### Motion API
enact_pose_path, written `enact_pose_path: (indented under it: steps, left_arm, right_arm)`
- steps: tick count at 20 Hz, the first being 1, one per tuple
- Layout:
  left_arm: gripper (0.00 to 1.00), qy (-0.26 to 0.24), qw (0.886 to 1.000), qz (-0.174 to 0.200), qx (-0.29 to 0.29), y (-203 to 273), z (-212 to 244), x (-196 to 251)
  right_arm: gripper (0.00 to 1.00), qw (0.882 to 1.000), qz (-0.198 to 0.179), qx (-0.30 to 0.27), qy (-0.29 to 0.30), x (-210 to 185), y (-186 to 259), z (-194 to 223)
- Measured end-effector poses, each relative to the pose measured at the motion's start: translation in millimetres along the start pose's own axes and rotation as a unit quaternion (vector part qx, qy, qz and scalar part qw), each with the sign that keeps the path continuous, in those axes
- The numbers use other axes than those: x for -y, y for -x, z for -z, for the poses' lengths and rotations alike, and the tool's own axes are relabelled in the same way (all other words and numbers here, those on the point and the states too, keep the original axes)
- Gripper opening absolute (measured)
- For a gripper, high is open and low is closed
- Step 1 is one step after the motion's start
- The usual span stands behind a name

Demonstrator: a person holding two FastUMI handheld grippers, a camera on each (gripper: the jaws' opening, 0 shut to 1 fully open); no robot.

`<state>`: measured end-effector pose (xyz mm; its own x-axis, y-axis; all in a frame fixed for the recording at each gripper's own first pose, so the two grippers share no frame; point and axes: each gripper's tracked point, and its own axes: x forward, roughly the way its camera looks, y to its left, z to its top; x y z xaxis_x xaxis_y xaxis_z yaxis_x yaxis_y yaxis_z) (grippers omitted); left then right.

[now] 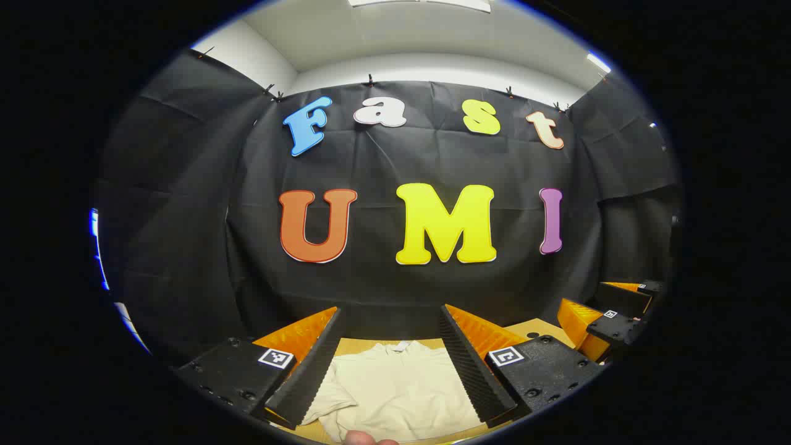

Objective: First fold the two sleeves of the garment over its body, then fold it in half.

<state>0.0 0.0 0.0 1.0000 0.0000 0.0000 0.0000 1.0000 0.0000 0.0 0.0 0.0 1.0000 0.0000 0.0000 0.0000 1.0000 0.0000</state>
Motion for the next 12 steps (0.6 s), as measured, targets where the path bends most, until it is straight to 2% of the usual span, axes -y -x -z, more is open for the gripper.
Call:
enact_pose_path:
  steps: [12]
  left_arm:
    - [0.98,-0.008,1.000,-0.004,0.010,-6.3,-7.0,4.4]
  right_arm:
    - [0.95,1.000,-0.008,0.006,0.002,7.8,-8.0,-3.0]
